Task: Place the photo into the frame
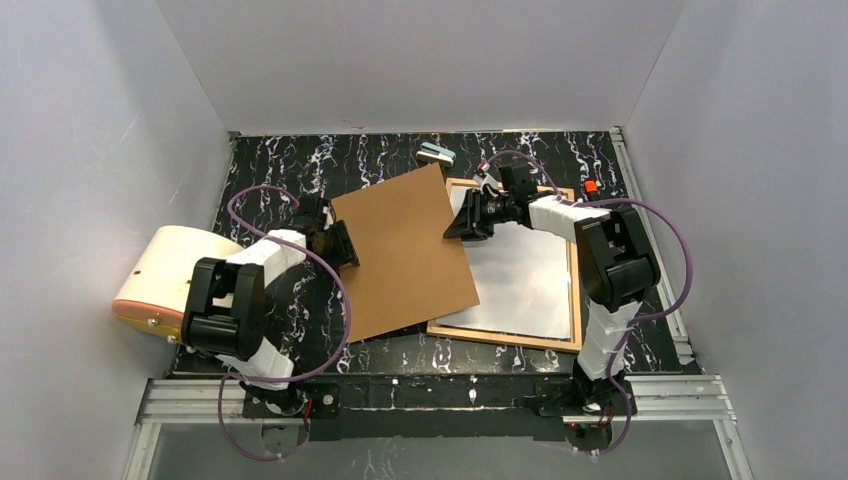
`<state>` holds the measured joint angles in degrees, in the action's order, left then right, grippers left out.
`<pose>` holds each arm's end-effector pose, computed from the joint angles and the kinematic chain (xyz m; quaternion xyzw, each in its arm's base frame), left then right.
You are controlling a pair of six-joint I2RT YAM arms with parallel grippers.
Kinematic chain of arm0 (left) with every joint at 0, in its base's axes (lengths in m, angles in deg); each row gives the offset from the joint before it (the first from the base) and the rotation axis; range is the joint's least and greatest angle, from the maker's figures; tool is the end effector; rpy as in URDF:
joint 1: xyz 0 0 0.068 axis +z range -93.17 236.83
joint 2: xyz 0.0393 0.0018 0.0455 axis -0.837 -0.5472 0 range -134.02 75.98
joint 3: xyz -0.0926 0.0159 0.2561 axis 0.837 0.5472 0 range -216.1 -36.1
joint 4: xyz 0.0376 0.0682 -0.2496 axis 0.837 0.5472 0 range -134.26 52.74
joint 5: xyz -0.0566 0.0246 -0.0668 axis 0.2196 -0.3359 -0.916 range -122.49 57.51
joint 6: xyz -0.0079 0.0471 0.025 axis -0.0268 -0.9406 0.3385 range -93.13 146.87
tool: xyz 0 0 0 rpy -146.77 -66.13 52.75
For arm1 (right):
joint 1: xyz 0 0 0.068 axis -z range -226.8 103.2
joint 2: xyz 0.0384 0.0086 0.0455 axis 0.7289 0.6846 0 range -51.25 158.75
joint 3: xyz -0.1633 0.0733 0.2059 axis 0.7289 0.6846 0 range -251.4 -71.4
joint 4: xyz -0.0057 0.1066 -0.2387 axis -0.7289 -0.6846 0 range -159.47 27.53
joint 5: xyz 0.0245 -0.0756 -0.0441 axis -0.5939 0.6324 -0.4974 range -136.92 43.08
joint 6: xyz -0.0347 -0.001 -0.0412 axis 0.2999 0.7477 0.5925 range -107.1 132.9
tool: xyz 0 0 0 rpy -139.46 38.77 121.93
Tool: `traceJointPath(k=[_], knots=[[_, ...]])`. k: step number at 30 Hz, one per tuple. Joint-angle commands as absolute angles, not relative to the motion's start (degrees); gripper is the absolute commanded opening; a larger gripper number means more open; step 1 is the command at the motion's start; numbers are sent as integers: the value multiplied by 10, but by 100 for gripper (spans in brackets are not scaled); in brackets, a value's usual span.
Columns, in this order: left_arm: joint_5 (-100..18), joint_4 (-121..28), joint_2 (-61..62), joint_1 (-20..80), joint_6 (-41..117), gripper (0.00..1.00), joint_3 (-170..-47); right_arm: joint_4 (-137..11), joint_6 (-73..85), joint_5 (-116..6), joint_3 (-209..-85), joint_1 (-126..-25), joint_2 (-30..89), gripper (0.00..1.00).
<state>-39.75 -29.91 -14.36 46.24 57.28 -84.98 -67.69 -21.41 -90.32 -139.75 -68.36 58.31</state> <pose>0.3003 -0.0607 0.1697 -0.1458 0.9429 -0.1594 0.2536 0.3641 0.1701 0.1737 -0.0407 0.8727 0.4649 0.1439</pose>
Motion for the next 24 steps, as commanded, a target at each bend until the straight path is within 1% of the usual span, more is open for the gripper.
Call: traceJointPath(k=[1, 3, 5, 8, 12, 13, 18, 22, 24], knots=[[-421, -297, -158, 457, 568, 52, -866, -596, -243, -1013, -1398, -700, 558, 37], [-419, -298, -160, 457, 566, 52, -870, -596, -248, -1016, -1401, -700, 563, 33], [-419, -296, -162, 457, 566, 52, -873, -597, -247, -1014, -1404, -701, 563, 32], [-422, -297, -162, 457, 567, 52, -878, -607, -243, -1006, -1412, -700, 562, 26], [-425, -293, -157, 457, 569, 52, -890, -624, -235, -976, -1424, -699, 553, 4], [-425, -291, -155, 457, 570, 53, -895, -624, -235, -966, -1426, -699, 547, 1], [-432, -272, -137, 457, 568, 61, -928, -633, -251, -916, -1435, -691, 484, 1], [-440, -266, -118, 457, 569, 66, -947, -630, -281, -876, -1451, -660, 422, 1], [-448, -266, -108, 457, 568, 69, -956, -652, -284, -853, -1465, -641, 394, 1]])
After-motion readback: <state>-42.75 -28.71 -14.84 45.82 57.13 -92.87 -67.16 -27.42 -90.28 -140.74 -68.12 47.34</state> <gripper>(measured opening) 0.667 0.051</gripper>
